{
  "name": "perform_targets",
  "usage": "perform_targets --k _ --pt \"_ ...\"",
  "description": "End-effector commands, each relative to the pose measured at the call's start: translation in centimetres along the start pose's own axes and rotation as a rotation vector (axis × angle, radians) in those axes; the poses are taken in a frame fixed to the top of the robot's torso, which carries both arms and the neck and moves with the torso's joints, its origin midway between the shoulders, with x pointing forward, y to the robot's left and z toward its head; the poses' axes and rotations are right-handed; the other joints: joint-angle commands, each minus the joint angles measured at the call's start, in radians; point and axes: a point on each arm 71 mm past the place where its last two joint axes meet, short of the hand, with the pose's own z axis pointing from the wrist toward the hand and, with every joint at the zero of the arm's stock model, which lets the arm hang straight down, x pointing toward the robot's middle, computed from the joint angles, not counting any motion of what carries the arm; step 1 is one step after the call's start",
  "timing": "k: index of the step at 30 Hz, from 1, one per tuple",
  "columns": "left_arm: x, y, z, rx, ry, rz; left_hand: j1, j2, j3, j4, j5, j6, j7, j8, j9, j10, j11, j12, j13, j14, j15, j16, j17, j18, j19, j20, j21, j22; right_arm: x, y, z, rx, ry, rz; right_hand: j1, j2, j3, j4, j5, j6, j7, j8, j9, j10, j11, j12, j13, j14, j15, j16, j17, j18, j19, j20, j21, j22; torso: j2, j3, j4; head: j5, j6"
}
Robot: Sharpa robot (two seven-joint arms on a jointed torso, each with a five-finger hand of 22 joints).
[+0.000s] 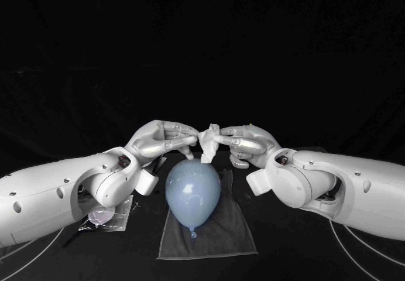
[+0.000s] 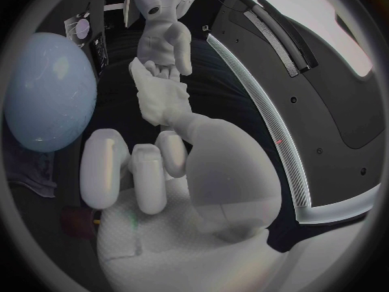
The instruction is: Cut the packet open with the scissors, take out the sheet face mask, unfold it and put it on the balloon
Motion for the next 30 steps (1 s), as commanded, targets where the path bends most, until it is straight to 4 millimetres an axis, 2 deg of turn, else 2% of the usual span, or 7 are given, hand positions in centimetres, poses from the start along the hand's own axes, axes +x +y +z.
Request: perform_targets --k 1,5,11,22,26,30 --pt "0.04 -0.02 0.09 -0.001 -0.014 0.044 0.0 -0.013 -0.013 0.004 -0.001 -0.008 0.001 -0.005 -0.001 -0.009 -0.001 0.012 0.008 0.009 0.003 0.006 0.004 0.021 0.008 -0.003 0.0 -0.003 0.21 0.05 0.06 -0.006 0.017 -0.009 -0.001 0.007 0.005 0.001 0.005 0.004 0.0 0.01 0.051 0.027 -0.022 0.0 0.001 0.095 -0.005 0.003 0.224 -0.012 0.044 -0.008 0.001 0.166 0.001 -0.0003 -0.0002 0.0 -0.001" --pt "0.19 -0.04 0.16 -0.001 -0.012 0.06 0.0 -0.021 -0.031 0.011 -0.001 -0.006 0.0 -0.001 0.001 -0.018 -0.002 0.031 0.021 0.009 0.002 0.011 0.008 0.021 0.012 -0.002 -0.003 -0.007 0.29 0.01 0.23 -0.005 0.015 -0.011 -0.002 0.008 0.006 0.0 0.005 0.004 -0.001 0.011 0.052 0.027 -0.022 0.0 0.001 0.095 -0.005 0.004 0.224 -0.012 0.044 -0.008 0.002 0.167 0.001 -0.0004 0.0006 0.005 -0.005" --pt "0.46 -0.08 0.3 0.003 -0.008 0.07 0.009 -0.021 -0.053 0.022 -0.001 0.002 -0.007 0.009 0.004 -0.024 -0.007 0.069 0.045 0.011 -0.001 0.022 0.017 0.022 0.02 -0.005 -0.008 -0.013 0.15 -0.22 0.66 0.002 0.003 -0.016 -0.003 0.009 0.007 -0.002 0.005 0.004 -0.001 0.012 0.053 0.027 -0.022 0.0 0.001 0.095 -0.005 0.005 0.225 -0.013 0.045 -0.008 0.004 0.167 0.0 -0.0009 0.0008 0.002 -0.005" --pt "0.66 0.04 0.67 -0.003 -0.017 0.081 0.019 -0.018 -0.08 0.041 -0.001 0.01 -0.012 0.025 0.01 -0.032 -0.013 0.117 0.076 0.02 -0.007 0.043 0.03 0.022 0.035 -0.01 -0.008 -0.017 0.37 -0.66 1.05 0.013 0.007 -0.014 -0.004 0.009 0.008 -0.005 0.005 0.005 -0.001 0.014 0.054 0.028 -0.022 0.002 0.002 0.095 -0.006 0.005 0.226 -0.013 0.046 -0.008 0.007 0.169 0.0 -0.0001 -0.0006 0.009 -0.006" --pt "0.64 0.11 0.77 -0.01 -0.027 0.086 0.039 -0.001 -0.074 0.044 -0.001 0.017 -0.017 0.032 0.012 -0.033 -0.018 0.132 0.086 0.025 -0.012 0.052 0.036 0.022 0.044 -0.014 -0.004 -0.015 0.42 -0.71 1.06 0.015 0.011 -0.012 -0.004 0.009 0.008 -0.005 0.005 0.005 -0.001 0.014 0.054 0.028 -0.022 0.002 0.002 0.095 -0.006 0.005 0.226 -0.013 0.046 -0.008 0.007 0.169 0.0 0.0006 -0.0012 0.009 -0.006" --pt "0.54 0.2 0.81 -0.022 -0.042 0.092 0.081 0.035 -0.043 0.036 -0.001 0.031 -0.024 0.042 0.014 -0.033 -0.027 0.139 0.09 0.029 -0.02 0.057 0.039 0.023 0.051 -0.022 0.007 -0.01 0.46 -0.73 1.05 0.015 0.014 -0.011 -0.005 0.01 0.008 -0.007 0.005 0.005 -0.001 0.015 0.055 0.029 -0.023 0.003 0.004 0.095 -0.006 0.006 0.226 -0.013 0.046 -0.008 0.008 0.169 0.0 0.0011 -0.0012 0.008 -0.006"
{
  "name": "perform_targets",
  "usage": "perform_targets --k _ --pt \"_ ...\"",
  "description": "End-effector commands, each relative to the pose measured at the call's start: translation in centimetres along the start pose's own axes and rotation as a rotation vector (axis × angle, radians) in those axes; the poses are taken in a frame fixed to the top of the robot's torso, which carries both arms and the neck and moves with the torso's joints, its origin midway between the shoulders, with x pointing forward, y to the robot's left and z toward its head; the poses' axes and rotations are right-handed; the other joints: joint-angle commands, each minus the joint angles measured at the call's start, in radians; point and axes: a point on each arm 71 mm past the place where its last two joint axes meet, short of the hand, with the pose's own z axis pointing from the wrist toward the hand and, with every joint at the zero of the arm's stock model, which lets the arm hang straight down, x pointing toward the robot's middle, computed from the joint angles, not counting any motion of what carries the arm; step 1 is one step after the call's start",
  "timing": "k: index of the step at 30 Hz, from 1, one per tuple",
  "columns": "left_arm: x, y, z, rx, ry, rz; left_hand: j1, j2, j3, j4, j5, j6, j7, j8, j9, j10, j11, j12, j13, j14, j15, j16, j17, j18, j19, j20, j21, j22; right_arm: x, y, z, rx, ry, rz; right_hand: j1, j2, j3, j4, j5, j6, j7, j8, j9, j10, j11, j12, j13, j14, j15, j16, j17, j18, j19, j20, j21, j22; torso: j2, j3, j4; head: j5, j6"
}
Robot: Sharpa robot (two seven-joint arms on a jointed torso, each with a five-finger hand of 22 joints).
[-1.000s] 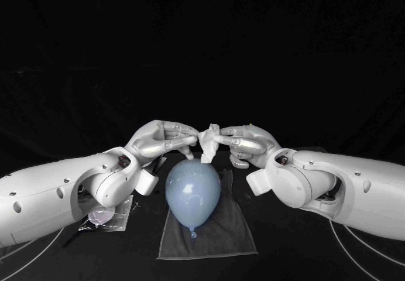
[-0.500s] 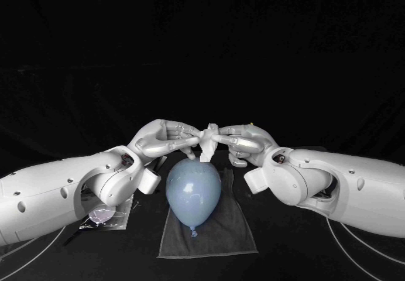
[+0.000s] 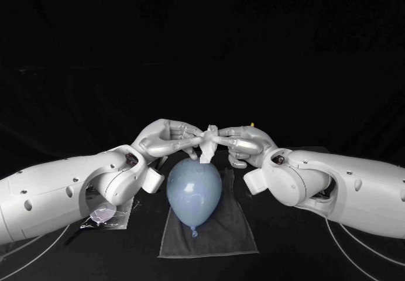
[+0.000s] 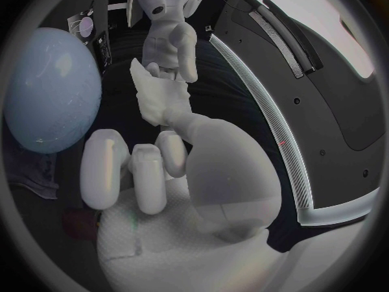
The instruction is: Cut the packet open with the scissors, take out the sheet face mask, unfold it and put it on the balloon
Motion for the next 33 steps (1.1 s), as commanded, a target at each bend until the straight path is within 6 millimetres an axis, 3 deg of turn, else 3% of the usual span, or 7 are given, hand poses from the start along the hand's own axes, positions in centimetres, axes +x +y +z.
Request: perform_targets --k 1,3,12,15,25,31,33 --pt "-0.1 0.05 0.09 -0.011 -0.023 0.019 0.021 0.014 0.017 -0.004 -0.001 0.01 -0.001 0.006 0.001 0.0 -0.009 0.005 0.001 0.004 -0.003 0.007 0.002 0.013 0.008 -0.002 0.011 0.007 0.17 0.03 0.01 -0.003 0.017 -0.001 -0.004 0.009 0.006 -0.004 0.004 0.008 0.0 0.015 0.055 0.031 -0.021 0.003 0.001 0.094 -0.005 0.004 0.226 -0.013 0.044 -0.005 0.004 0.17 0.0 0.0006 0.0 -0.001 0.0" --pt "-0.18 0.13 0.1 -0.021 -0.032 0.023 0.038 0.034 0.045 -0.006 -0.001 0.027 -0.006 0.015 0.002 0.005 -0.015 0.005 0.001 0.01 -0.009 0.007 0.002 0.012 0.009 -0.01 0.028 0.018 0.19 0.04 -0.01 -0.004 0.021 0.0 -0.004 0.009 0.006 -0.004 0.004 0.008 0.0 0.015 0.055 0.031 -0.021 0.003 0.001 0.094 -0.005 0.004 0.226 -0.013 0.044 -0.005 0.004 0.17 0.0 0.0006 0.0 -0.001 0.0" --pt "-0.35 0.38 0.1 -0.053 -0.045 0.03 0.06 0.061 0.121 -0.03 -0.001 0.071 -0.015 0.042 0.007 0.024 -0.027 -0.009 -0.01 0.035 -0.022 -0.005 -0.002 0.011 -0.01 -0.026 0.097 0.068 0.29 0.05 -0.09 -0.008 0.031 0.005 -0.004 0.009 0.006 -0.004 0.004 0.008 0.0 0.015 0.055 0.031 -0.021 0.003 0.001 0.094 -0.005 0.004 0.226 -0.013 0.044 -0.005 0.004 0.17 0.0 0.0 0.0001 -0.003 0.0" --pt "-0.25 0.4 0.1 -0.053 -0.026 0.026 0.066 0.081 0.173 -0.046 -0.002 0.068 -0.013 0.045 0.009 0.023 -0.027 -0.017 -0.013 0.045 -0.025 -0.019 -0.008 0.01 -0.023 -0.031 0.127 0.09 0.27 0.04 -0.08 -0.008 0.032 0.005 -0.006 0.009 0.006 -0.005 0.004 0.008 0.0 0.016 0.056 0.031 -0.021 0.004 0.002 0.095 -0.005 0.005 0.227 -0.014 0.044 -0.005 0.008 0.171 0.0 -0.0004 0.0007 -0.004 0.001" --pt "-0.05 0.34 0.16 -0.044 -0.006 0.03 0.005 0.091 0.207 -0.043 -0.002 0.075 -0.023 0.066 0.026 0.035 -0.032 0.004 0.004 0.062 -0.025 -0.011 0.003 0.011 -0.037 -0.027 0.152 0.108 -0.01 -0.17 0.13 0.006 0.022 -0.001 -0.007 0.009 0.006 -0.006 0.004 0.008 -0.001 0.016 0.057 0.032 -0.021 0.004 0.003 0.095 -0.005 0.005 0.227 -0.014 0.044 -0.005 0.007 0.171 0.0 -0.0005 0.0012 -0.003 -0.001" --pt "-0.03 0.32 0.18 -0.043 -0.011 0.033 -0.052 0.093 0.218 -0.039 -0.002 0.07 -0.038 0.096 0.055 0.045 -0.042 0.035 0.03 0.069 -0.032 0.017 0.027 0.012 -0.031 -0.028 0.152 0.107 -0.17 -0.65 0.39 0.029 0.021 -0.015 -0.007 0.009 0.006 -0.006 0.004 0.008 -0.001 0.017 0.057 0.032 -0.021 0.005 0.003 0.095 -0.005 0.005 0.227 -0.014 0.044 -0.005 0.007 0.171 0.0 -0.0004 0.0008 -0.003 -0.002" --pt "-0.05 0.33 0.18 -0.044 -0.014 0.034 -0.091 0.098 0.213 -0.019 -0.002 0.078 -0.048 0.114 0.069 0.058 -0.048 0.058 0.046 0.078 -0.036 0.036 0.04 0.012 -0.023 -0.028 0.153 0.106 -0.17 -0.84 0.46 0.037 0.023 -0.019 -0.008 0.009 0.006 -0.007 0.004 0.008 -0.001 0.017 0.057 0.032 -0.021 0.004 0.002 0.095 -0.005 0.005 0.227 -0.014 0.044 -0.005 0.006 0.171 0.001 -0.0001 0.0007 -0.003 -0.002"
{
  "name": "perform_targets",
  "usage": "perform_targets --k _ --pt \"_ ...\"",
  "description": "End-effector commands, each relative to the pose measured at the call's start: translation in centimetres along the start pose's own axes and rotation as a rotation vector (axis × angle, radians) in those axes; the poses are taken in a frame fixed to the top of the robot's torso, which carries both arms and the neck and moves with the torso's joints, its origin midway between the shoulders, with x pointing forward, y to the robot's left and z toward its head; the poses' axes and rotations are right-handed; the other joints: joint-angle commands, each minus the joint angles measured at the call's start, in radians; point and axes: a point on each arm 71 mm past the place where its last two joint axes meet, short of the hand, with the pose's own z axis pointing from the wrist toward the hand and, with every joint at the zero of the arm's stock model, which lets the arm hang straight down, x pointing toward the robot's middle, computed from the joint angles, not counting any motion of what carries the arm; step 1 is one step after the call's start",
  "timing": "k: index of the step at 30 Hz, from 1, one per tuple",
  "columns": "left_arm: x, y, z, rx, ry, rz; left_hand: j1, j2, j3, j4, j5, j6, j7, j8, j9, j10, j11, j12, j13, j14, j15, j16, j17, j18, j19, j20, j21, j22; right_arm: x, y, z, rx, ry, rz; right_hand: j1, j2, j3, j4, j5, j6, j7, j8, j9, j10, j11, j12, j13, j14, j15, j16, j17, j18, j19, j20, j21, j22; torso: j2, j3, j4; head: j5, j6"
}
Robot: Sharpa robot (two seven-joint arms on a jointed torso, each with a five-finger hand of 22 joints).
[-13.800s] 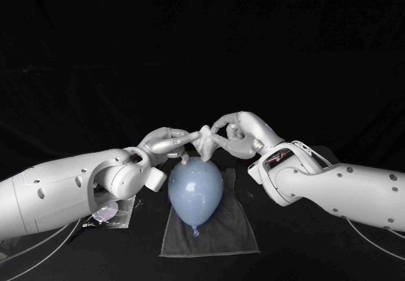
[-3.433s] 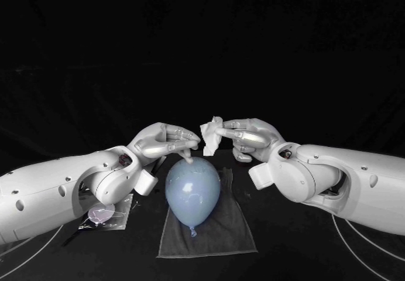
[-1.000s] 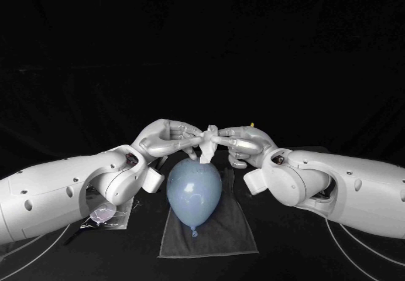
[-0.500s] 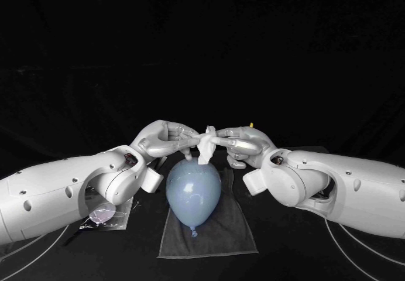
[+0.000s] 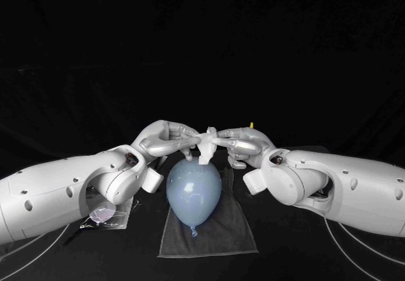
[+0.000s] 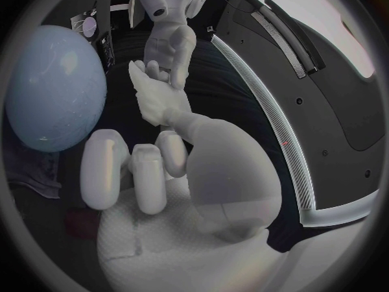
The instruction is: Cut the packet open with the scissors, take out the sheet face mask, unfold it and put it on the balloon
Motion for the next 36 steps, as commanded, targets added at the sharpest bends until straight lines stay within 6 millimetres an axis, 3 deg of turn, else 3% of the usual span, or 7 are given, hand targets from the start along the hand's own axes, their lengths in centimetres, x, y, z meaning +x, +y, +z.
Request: perform_targets --k 1,13,23,28,30,36 --pt "0.18 -0.12 0.07 0.01 0.011 0.006 -0.038 0.006 0.0 0.017 0.001 0.005 -0.015 0.051 0.061 0.012 -0.005 0.022 0.016 0.012 -0.004 0.02 0.013 0.01 0.009 -0.002 0.006 -0.002 0.11 -0.29 0.12 0.018 0.021 -0.015 0.004 0.01 0.004 -0.003 0.002 0.006 -0.001 0.017 0.057 0.031 -0.022 0.006 0.001 0.095 -0.006 0.006 0.227 -0.014 0.048 -0.006 0.002 0.17 0.001 0.0007 -0.0004 0.0 0.0" --pt "-0.06 0.09 0.14 -0.018 -0.022 0.041 -0.094 -0.005 -0.014 0.04 0.001 0.024 -0.039 0.104 0.103 0.031 -0.027 0.087 0.07 0.045 -0.024 0.085 0.075 0.011 0.04 -0.017 0.019 0.003 0.63 -0.96 0.16 0.042 0.065 -0.024 -0.007 0.01 0.002 -0.004 0.002 0.006 -0.002 0.021 0.061 0.031 -0.022 0.006 0.001 0.095 -0.006 0.006 0.228 -0.014 0.048 -0.006 0.002 0.171 0.0 0.0011 -0.0008 0.001 -0.005" --pt "-0.16 0.38 0.17 -0.057 -0.033 0.08 -0.128 -0.032 -0.07 0.085 0.001 0.063 -0.068 0.152 0.136 0.065 -0.053 0.139 0.114 0.16 -0.048 0.183 0.24 0.01 0.067 -0.035 0.05 0.021 0.78 -1.04 0.06 0.039 0.079 -0.025 -0.026 0.011 -0.005 -0.004 0.002 0.011 -0.006 0.033 0.068 0.034 -0.025 0.009 0.004 0.096 -0.008 0.009 0.231 -0.015 0.048 -0.007 0.006 0.173 0.001 0.001 -0.0006 0.0 -0.009" --pt "-0.26 0.45 0.19 -0.065 -0.042 0.087 -0.129 -0.036 -0.081 0.095 0.0 0.067 -0.072 0.159 0.142 0.076 -0.058 0.152 0.134 0.173 -0.053 0.193 0.258 0.01 0.069 -0.039 0.055 0.025 0.8 -1.1 0.11 0.039 0.078 -0.025 -0.05 0.009 -0.019 0.002 0.002 0.016 -0.012 0.048 0.078 0.035 -0.029 0.01 0.006 0.096 -0.011 0.01 0.232 -0.015 0.049 -0.009 0.007 0.174 0.001 0.0013 -0.0005 0.0 -0.011" --pt "-0.27 0.47 0.18 -0.068 -0.043 0.088 -0.129 -0.036 -0.083 0.097 0.0 0.068 -0.073 0.16 0.143 0.077 -0.059 0.154 0.136 0.173 -0.054 0.193 0.259 0.01 0.07 -0.04 0.056 0.025 0.77 -1.13 0.15 0.039 0.073 -0.026 -0.075 -0.004 -0.042 0.013 0.002 0.016 -0.016 0.057 0.083 0.034 -0.032 0.007 0.004 0.096 -0.013 0.009 0.231 -0.014 0.047 -0.011 0.003 0.173 0.001 0.001 -0.0004 0.0 -0.011" --pt "-0.27 0.5 0.14 -0.074 -0.039 0.088 -0.126 -0.037 -0.083 0.098 0.0 0.067 -0.074 0.16 0.143 0.074 -0.059 0.151 0.131 0.171 -0.054 0.192 0.256 0.01 0.07 -0.04 0.057 0.026 0.47 -1.18 0.24 0.038 0.052 -0.027 -0.09 -0.015 -0.063 0.02 0.002 -0.015 -0.012 0.044 0.078 0.031 -0.03 0.003 0.002 0.095 -0.013 0.006 0.227 -0.012 0.045 -0.012 -0.007 0.171 0.0 0.0005 -0.0001 0.0 -0.014"
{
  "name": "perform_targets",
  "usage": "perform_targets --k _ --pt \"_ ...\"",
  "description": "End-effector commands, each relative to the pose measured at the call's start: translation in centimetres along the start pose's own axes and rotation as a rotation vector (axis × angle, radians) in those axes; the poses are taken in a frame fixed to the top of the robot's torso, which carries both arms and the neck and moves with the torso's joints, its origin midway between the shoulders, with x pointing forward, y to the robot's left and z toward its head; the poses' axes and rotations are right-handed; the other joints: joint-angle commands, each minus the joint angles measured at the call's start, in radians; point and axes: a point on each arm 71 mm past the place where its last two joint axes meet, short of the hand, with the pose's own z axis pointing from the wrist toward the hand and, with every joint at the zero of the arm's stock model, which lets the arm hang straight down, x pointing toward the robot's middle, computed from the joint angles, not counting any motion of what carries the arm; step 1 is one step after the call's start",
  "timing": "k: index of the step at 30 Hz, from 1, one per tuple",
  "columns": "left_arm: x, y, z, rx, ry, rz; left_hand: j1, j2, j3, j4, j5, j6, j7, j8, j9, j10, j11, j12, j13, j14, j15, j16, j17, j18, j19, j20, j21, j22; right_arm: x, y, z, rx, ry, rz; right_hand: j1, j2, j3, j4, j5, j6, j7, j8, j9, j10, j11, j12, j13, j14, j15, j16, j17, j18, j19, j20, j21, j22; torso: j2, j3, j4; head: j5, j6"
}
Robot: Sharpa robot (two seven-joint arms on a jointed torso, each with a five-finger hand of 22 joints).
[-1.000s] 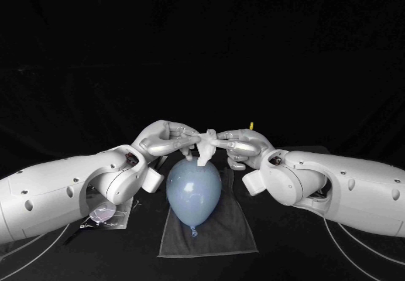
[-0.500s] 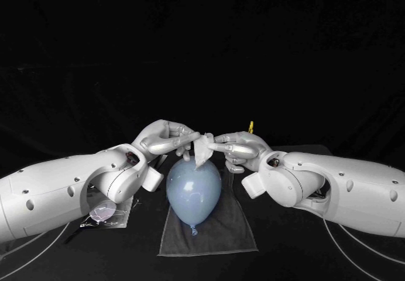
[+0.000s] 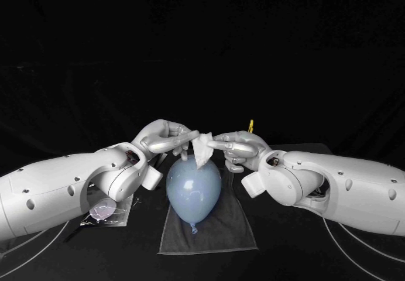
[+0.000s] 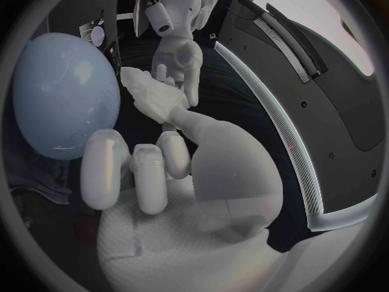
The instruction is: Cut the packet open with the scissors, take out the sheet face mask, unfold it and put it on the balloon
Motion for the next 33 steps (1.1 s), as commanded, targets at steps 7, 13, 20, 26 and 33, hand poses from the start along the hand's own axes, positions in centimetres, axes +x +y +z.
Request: perform_targets --k 7,13,20,26,33 --pt "0.02 -0.02 -0.04 -0.007 0.007 0.006 0.008 -0.008 -0.005 0.002 -0.002 0.002 -0.003 0.0 0.0 -0.006 -0.003 -0.006 -0.011 -0.003 -0.003 -0.002 -0.013 0.013 0.004 -0.002 0.007 0.002 -0.27 0.01 0.1 -0.008 -0.019 -0.009 0.029 0.011 -0.007 -0.025 0.004 -0.025 0.005 -0.005 0.076 0.005 -0.008 -0.01 -0.006 0.093 0.001 0.0 0.225 -0.011 0.037 -0.003 -0.015 0.168 0.0 -0.0005 0.0003 -0.002 0.001" --pt "0.21 -0.01 -0.06 -0.012 0.027 -0.019 0.001 -0.024 -0.031 0.047 -0.002 -0.051 0.02 -0.035 -0.011 -0.057 0.019 -0.05 -0.022 -0.127 0.016 -0.087 -0.154 0.008 -0.025 0.005 -0.018 -0.008 -0.25 0.01 0.16 -0.016 -0.029 -0.019 0.054 0.025 0.005 -0.05 0.004 -0.007 0.0 0.017 0.088 0.008 -0.012 -0.005 -0.001 0.094 -0.001 0.004 0.229 -0.012 0.04 -0.004 -0.004 0.173 0.0 -0.0001 0.0003 -0.004 0.005" --pt "0.47 0.13 -0.05 -0.034 0.055 -0.032 -0.09 -0.09 -0.129 0.151 -0.003 -0.141 0.081 -0.108 -0.046 -0.134 0.072 -0.106 -0.041 -0.187 0.06 -0.127 -0.181 0.002 -0.054 0.033 -0.06 -0.032 -0.26 0.01 0.14 -0.024 -0.037 -0.026 0.055 0.028 0.009 -0.054 0.004 -0.002 -0.001 0.025 0.092 0.011 -0.013 -0.003 0.001 0.095 -0.003 0.007 0.232 -0.014 0.041 -0.005 0.003 0.175 0.0 0.0001 -0.0005 -0.004 0.005" --pt "0.51 0.24 -0.06 -0.047 0.065 -0.035 -0.088 -0.101 -0.18 0.148 -0.003 -0.177 0.103 -0.143 -0.064 -0.164 0.094 -0.123 -0.048 -0.211 0.081 -0.129 -0.178 0.005 -0.062 0.054 -0.083 -0.046 -0.24 0.02 0.1 -0.028 -0.04 -0.028 0.056 0.028 0.009 -0.055 0.004 -0.002 -0.001 0.026 0.092 0.011 -0.013 -0.002 0.002 0.095 -0.003 0.007 0.232 -0.014 0.042 -0.005 0.004 0.176 0.0 0.0004 -0.0003 -0.004 0.005" --pt "0.62 0.37 -0.08 -0.064 0.083 -0.021 0.017 -0.118 -0.215 0.123 -0.002 -0.173 0.106 -0.152 -0.073 -0.183 0.098 -0.129 -0.051 -0.237 0.088 -0.125 -0.174 0.01 -0.069 0.068 -0.103 -0.059 -0.26 0.06 0.01 -0.036 -0.044 -0.028 0.056 0.029 0.01 -0.055 0.004 -0.001 -0.002 0.027 0.093 0.012 -0.014 -0.001 0.003 0.095 -0.003 0.008 0.233 -0.014 0.042 -0.005 0.006 0.176 0.0 0.0003 -0.0004 -0.005 0.004"
